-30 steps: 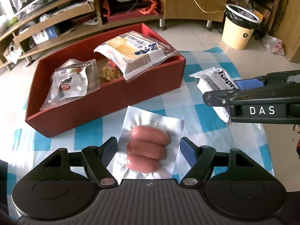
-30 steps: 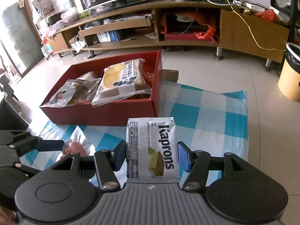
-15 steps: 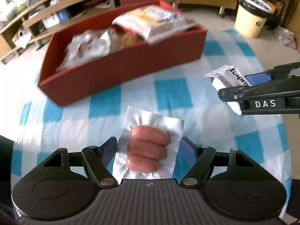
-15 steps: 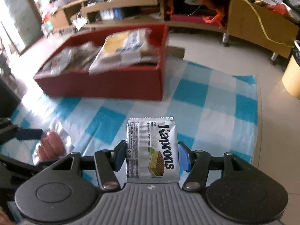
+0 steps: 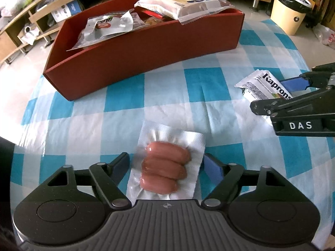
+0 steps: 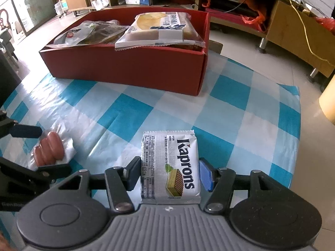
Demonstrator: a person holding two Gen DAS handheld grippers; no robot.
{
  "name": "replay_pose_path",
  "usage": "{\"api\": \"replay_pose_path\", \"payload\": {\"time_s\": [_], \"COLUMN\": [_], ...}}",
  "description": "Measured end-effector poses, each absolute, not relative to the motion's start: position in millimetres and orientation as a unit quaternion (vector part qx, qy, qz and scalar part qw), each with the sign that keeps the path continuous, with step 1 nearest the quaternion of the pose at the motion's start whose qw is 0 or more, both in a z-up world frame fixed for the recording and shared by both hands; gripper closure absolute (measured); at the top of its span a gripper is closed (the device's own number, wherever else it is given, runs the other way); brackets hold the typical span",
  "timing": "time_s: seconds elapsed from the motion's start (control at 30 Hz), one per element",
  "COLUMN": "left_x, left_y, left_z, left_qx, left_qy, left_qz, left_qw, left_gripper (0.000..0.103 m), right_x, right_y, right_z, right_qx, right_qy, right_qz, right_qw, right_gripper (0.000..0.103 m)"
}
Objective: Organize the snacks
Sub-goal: 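Lift the sausage pack with the left tool while the right tool carries the wafer over the box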
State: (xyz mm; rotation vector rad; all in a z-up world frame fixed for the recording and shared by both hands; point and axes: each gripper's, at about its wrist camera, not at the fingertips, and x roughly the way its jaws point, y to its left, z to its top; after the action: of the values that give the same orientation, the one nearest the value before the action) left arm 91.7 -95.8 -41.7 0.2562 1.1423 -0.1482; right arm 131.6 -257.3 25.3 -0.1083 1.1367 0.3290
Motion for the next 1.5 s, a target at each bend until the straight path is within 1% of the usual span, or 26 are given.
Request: {"api": "replay_pose_path", "payload": {"time_s": [0.07,0.1,0.27,0.3,0.4,0.47,0.53,0.67,1.0,1.5], "left_x": [91.4,91.5,91.8,91.6,90.8,91.1,90.7,88.9,85.0,88.9], "left_y": [-94.6,-94.0,-92.9,-92.9,-92.4,-92.3,-94.1,-98.6,-106.8,-105.7], "left_z": [-43.2,-43.5,-43.4,-43.4,-43.8,-42.8,-41.0,-39.6,-38.3,-15.6], "left_qx": [0.125,0.124,0.12,0.12,0.117,0.11,0.106,0.116,0.126,0.114], "left_qy": [0.536,0.536,0.537,0.537,0.536,0.539,0.542,0.542,0.54,0.513], "left_qz": [-0.062,-0.062,-0.066,-0.066,-0.068,-0.075,-0.082,-0.083,-0.093,-0.088], "left_qw": [0.833,0.833,0.832,0.833,0.833,0.832,0.83,0.829,0.827,0.847], "left_gripper": [0.008,0.008,0.009,0.009,0.01,0.017,0.023,0.024,0.025,0.025], "right_x": [133.0,133.3,132.3,132.2,129.8,128.6,128.4,127.6,130.3,138.1], "right_y": [-256.9,-255.3,-253.0,-253.6,-252.9,-253.1,-253.2,-250.5,-260.3,-274.4], "right_z": [24.2,23.3,22.8,22.9,24.0,25.8,27.6,28.6,36.6,53.8], "right_qx": [-0.051,-0.053,-0.057,-0.056,-0.062,-0.06,-0.055,-0.057,-0.037,-0.017], "right_qy": [0.538,0.541,0.539,0.539,0.536,0.534,0.534,0.533,0.523,0.5], "right_qz": [0.157,0.162,0.164,0.163,0.162,0.161,0.166,0.17,0.162,0.148], "right_qw": [0.827,0.824,0.824,0.824,0.826,0.828,0.827,0.827,0.836,0.853], "right_gripper": [0.037,0.031,0.029,0.03,0.038,0.046,0.046,0.047,0.047,0.047]}}
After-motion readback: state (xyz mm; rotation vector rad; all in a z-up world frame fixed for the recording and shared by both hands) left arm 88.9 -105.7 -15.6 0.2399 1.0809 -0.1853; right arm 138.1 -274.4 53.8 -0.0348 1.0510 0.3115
